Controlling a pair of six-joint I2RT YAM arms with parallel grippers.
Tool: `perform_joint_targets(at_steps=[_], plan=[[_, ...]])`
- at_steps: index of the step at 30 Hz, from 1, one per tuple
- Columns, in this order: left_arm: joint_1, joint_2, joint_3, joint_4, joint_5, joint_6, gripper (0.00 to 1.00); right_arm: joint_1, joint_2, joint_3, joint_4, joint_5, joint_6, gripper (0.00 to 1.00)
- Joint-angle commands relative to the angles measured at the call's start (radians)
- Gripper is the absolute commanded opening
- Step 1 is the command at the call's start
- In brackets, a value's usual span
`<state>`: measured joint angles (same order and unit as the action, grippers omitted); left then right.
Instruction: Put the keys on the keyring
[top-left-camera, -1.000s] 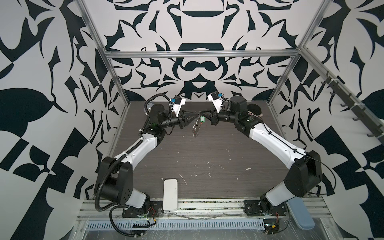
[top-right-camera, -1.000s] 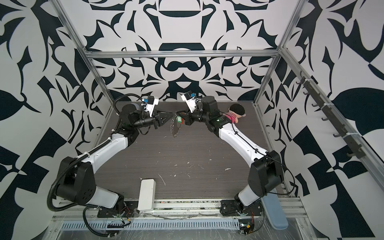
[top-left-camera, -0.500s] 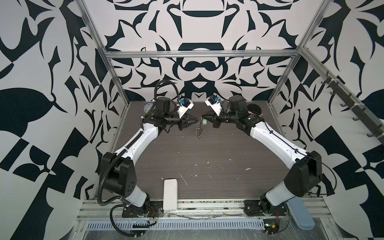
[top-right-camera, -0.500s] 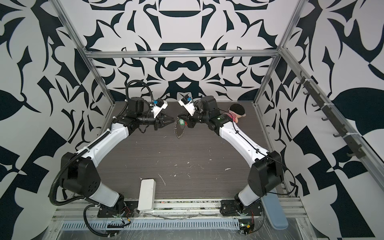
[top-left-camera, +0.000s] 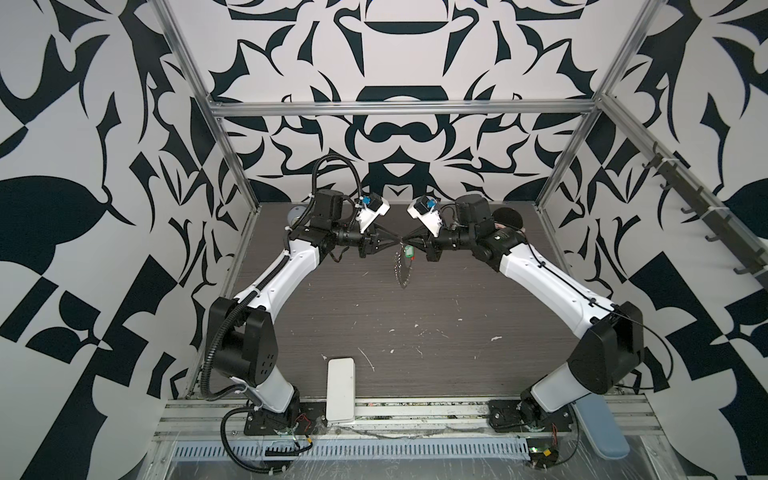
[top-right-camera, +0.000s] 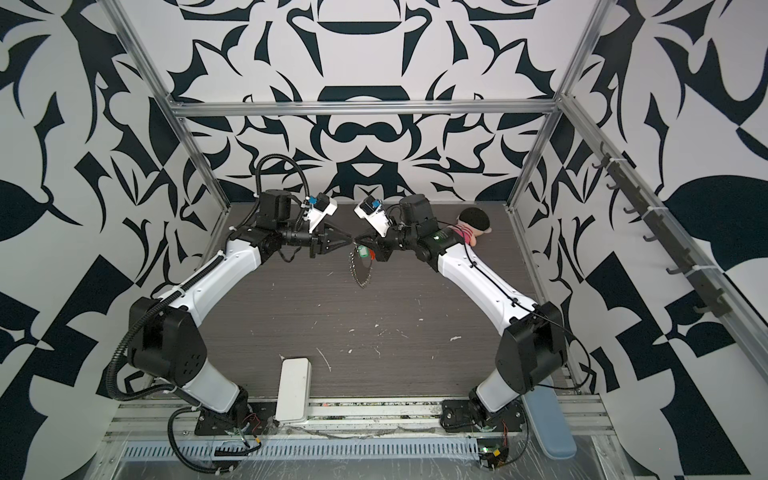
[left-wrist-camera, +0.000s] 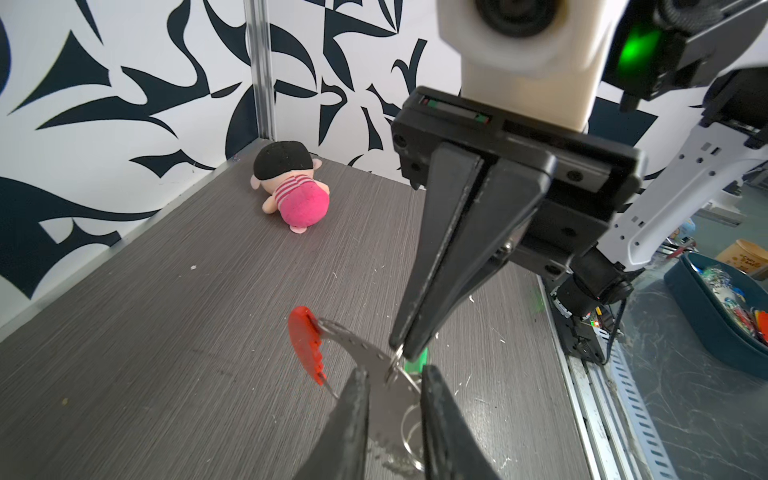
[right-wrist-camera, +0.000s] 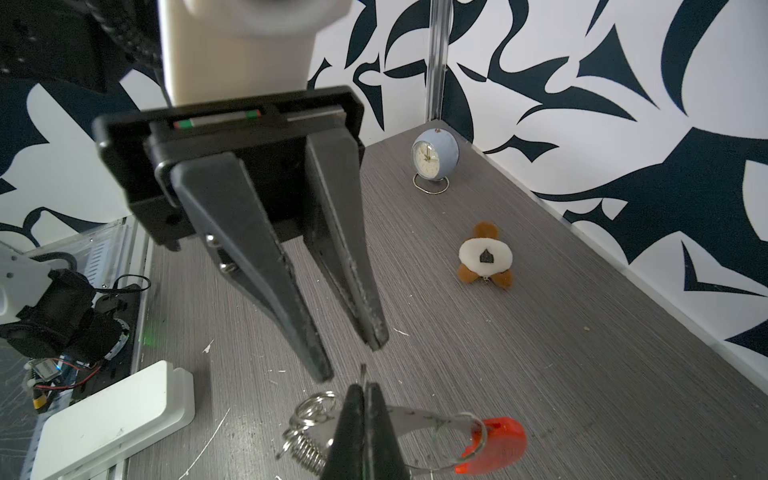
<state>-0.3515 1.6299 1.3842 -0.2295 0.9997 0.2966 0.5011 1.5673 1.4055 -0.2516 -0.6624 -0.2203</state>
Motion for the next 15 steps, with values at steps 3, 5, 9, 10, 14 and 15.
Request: perform_joint_targets(at_steps=[3, 5, 9, 10, 14, 15], plan=[[0.004, 0.039, 0.053, -0.072, 0.039, 0.003, 0.22, 0.009, -0.038, 0.026, 0.053, -0.047, 0.011, 0.0], [0.004, 0.049, 0.056, -0.074, 0.041, 0.002, 0.22, 0.012, -0.038, 0.029, 0.055, -0.057, 0.019, 0.0], [0.003, 0.065, 0.073, -0.076, 0.063, -0.007, 0.16, 0.019, -0.04, 0.029, 0.055, -0.057, 0.022, 0.0], [0.005, 0.067, 0.075, -0.079, 0.064, -0.007, 0.16, 0.018, -0.042, 0.029, 0.057, -0.055, 0.022, 0.0], [0.003, 0.069, 0.076, -0.08, 0.074, -0.004, 0.14, 0.019, -0.041, 0.033, 0.057, -0.057, 0.027, 0.0], [0.003, 0.072, 0.078, -0.08, 0.076, -0.004, 0.14, 0.02, -0.04, 0.035, 0.058, -0.059, 0.029, 0.0]])
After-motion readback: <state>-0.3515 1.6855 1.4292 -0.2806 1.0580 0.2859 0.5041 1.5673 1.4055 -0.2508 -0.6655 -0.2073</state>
